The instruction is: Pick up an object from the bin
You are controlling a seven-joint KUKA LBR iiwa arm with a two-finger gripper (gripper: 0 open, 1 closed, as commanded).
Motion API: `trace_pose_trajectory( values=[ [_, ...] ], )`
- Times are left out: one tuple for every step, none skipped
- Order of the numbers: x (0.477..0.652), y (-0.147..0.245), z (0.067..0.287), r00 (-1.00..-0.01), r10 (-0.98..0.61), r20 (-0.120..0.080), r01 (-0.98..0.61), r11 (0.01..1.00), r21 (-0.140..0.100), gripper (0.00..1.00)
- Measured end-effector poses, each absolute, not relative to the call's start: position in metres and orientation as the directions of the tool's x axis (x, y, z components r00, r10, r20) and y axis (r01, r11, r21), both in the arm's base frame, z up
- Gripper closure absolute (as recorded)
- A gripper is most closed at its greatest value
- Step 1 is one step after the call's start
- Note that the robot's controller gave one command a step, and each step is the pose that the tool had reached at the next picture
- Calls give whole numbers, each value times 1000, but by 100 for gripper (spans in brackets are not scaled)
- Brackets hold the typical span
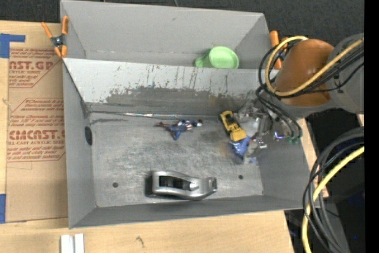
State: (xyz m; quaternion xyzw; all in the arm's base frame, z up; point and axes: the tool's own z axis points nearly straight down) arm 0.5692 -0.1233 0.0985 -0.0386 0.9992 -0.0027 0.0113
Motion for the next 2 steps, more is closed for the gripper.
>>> trace_pose_trajectory(
  values=[
    [569,-140,80,-993,117,-25,117,993,-1,100],
    [569,-140,80,-993,117,-25,117,993,-1,100]
  ],
)
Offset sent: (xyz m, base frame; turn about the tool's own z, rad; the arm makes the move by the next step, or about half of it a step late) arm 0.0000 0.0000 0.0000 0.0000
